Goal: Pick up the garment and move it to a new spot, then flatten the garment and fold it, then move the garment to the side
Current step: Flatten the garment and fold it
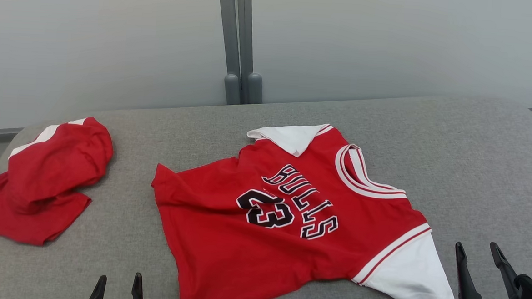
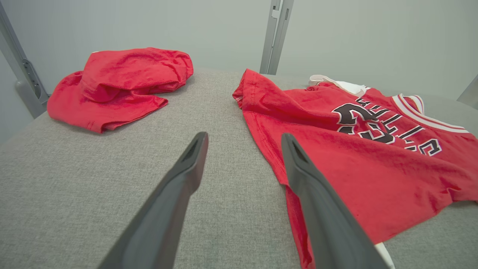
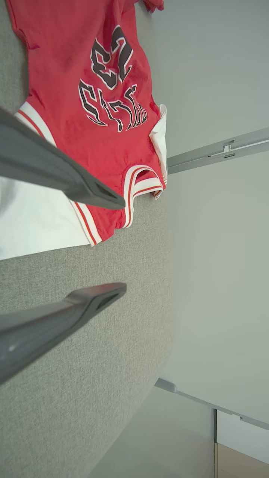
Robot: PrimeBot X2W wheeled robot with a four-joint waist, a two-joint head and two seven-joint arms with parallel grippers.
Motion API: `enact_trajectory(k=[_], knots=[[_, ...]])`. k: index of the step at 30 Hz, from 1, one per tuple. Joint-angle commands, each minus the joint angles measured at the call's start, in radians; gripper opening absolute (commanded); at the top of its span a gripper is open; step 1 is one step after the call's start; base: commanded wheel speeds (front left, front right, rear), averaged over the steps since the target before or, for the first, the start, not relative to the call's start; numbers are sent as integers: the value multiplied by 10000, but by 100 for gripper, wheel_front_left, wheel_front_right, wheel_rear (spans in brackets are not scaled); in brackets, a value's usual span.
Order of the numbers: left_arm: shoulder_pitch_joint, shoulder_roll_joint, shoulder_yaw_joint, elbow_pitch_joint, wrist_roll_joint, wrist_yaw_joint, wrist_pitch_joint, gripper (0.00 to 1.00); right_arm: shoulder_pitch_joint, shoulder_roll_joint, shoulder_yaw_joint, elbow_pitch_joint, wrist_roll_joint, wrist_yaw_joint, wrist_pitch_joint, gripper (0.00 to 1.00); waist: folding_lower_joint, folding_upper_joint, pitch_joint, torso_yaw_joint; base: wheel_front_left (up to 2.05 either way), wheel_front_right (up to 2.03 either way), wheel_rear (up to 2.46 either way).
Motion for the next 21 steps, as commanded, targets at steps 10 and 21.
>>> enact_trajectory(k=[10,21], knots=[[48,-498,284,222,478,-502,0,100,-199,-61,60,264,235,-3,-34,100,0,0,111,-73,0,0,0],[-822,-562,-1103,2102,-216,-91,1015,100,-1374,-920,1763,2978,744,-6,1612,100,0,0,474,-329,0,0,0]])
